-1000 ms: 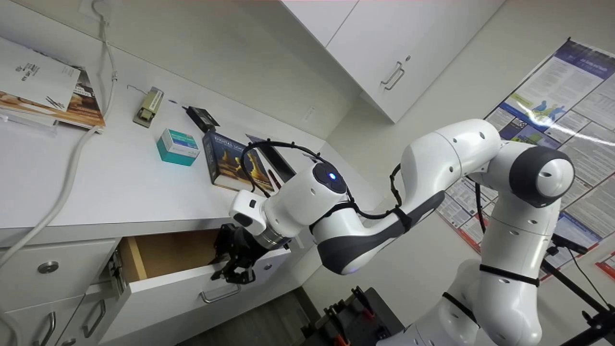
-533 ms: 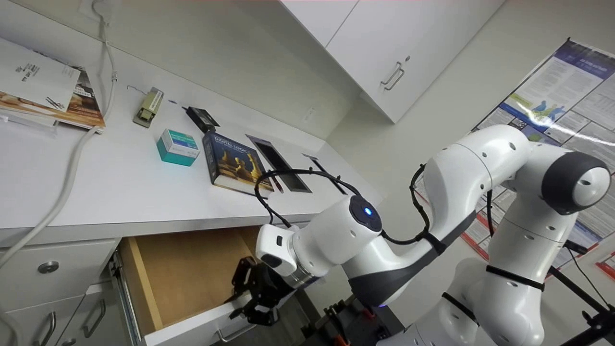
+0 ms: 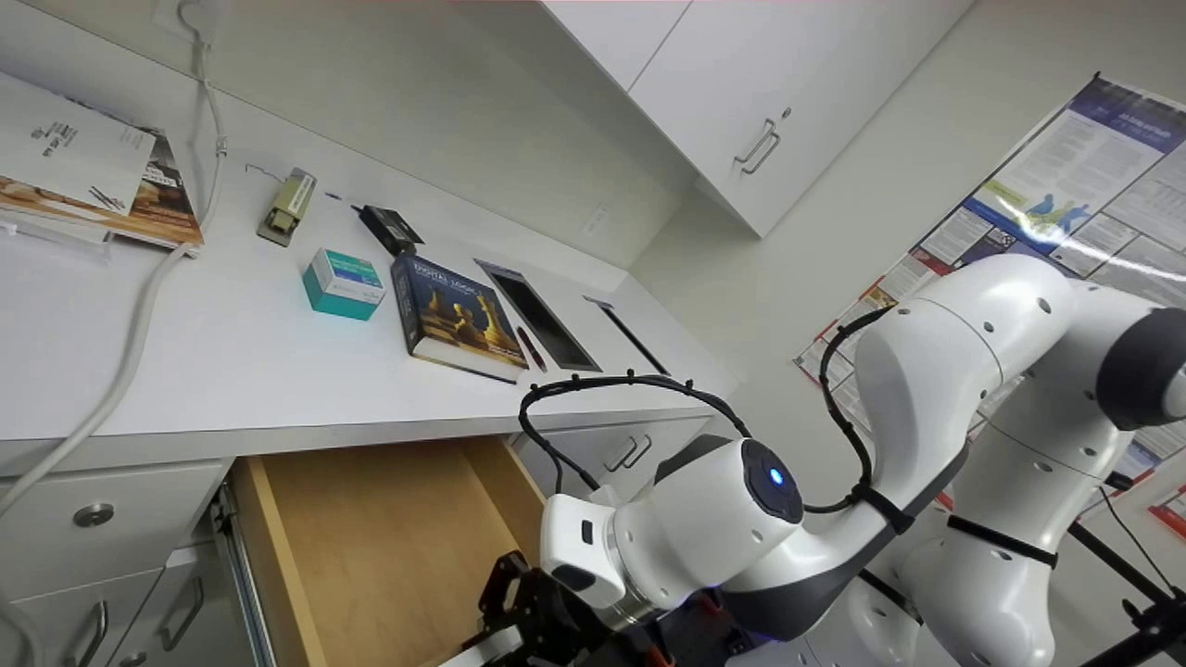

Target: Open the drawer

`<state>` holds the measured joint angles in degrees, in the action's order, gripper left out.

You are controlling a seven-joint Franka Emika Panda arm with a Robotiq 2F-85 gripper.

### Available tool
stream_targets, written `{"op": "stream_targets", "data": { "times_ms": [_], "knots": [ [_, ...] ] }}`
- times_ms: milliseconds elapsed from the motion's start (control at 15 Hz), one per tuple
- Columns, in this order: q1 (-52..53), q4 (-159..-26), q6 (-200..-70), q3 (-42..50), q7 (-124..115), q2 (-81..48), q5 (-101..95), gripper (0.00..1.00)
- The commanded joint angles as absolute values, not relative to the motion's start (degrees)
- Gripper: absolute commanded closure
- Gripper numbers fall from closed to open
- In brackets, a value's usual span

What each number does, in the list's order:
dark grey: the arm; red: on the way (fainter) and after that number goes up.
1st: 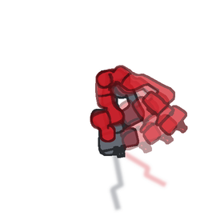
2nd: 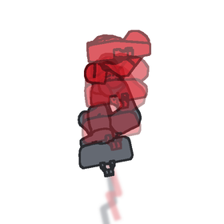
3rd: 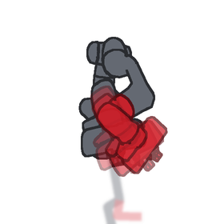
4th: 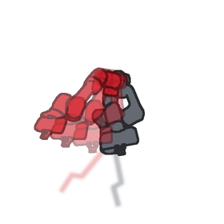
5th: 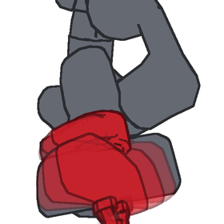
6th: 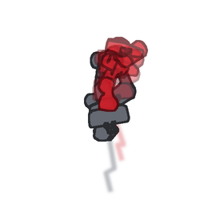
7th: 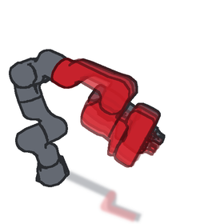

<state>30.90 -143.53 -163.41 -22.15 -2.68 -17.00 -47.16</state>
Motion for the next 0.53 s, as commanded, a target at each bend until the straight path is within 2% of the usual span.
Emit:
{"op": "stream_targets", "data": {
  "times_ms": [0,67,133,467],
  "knots": [
    [31.44,-147.11,-162.59,-22.22,-3.14,-14.21,-47.97,0.93],
    [31.45,-147.21,-162.21,-22.35,-2.99,-13.80,-47.60,0.49],
    [31.36,-147.28,-162.01,-22.53,-2.60,-13.35,-47.44,0.48],
    [30.60,-150.53,-158.83,-25.68,2.11,-6.36,-42.77,0.11]
  ]
}}
